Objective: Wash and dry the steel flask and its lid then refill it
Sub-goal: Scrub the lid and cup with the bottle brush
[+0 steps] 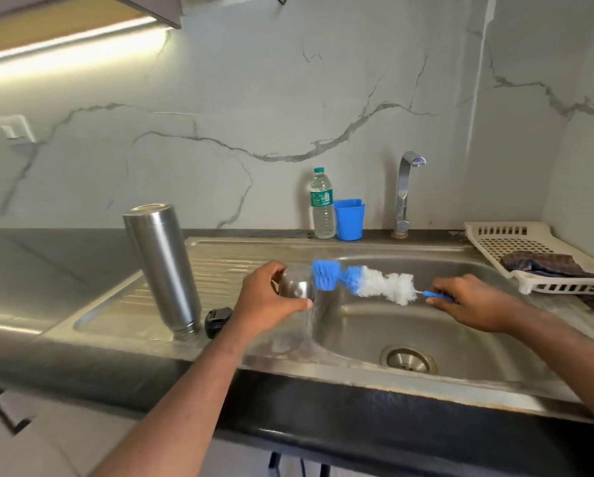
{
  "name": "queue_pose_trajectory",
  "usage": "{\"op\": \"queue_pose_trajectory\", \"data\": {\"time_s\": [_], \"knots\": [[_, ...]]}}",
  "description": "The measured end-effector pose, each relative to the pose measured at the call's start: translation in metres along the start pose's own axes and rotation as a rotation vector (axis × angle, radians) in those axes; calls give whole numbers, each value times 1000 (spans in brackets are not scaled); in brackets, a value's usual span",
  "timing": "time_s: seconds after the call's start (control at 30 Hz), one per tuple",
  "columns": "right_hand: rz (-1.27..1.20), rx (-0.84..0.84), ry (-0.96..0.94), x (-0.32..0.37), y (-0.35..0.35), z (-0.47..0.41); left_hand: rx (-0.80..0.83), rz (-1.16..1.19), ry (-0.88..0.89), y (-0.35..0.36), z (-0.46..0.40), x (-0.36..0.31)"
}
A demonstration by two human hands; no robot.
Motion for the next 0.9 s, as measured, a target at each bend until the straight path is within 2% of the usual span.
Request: {"op": "queue_pose_trajectory", "data": {"time_s": [0.4,0.6,0.8,0.9], "knots": [[-41,19,38,37,13,11,172,-242,80,-16,34,4],[-72,34,39,47,21,17,275,-382,50,-13,46,18],[-90,24,37,56,17,26,305,-439,50,-10,47,20],[-103,1,54,55,14,28,268,-424,62,-13,48,13]]}}
Point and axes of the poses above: each hand's wrist, its own z-axis away from the middle knuckle, its own y-axis out of the palm, x = y × z, the point moved 9 cm from there along -z, towards the middle knuckle, and after that the axes turned 14 degrees about -z, right-handed, at the moved point
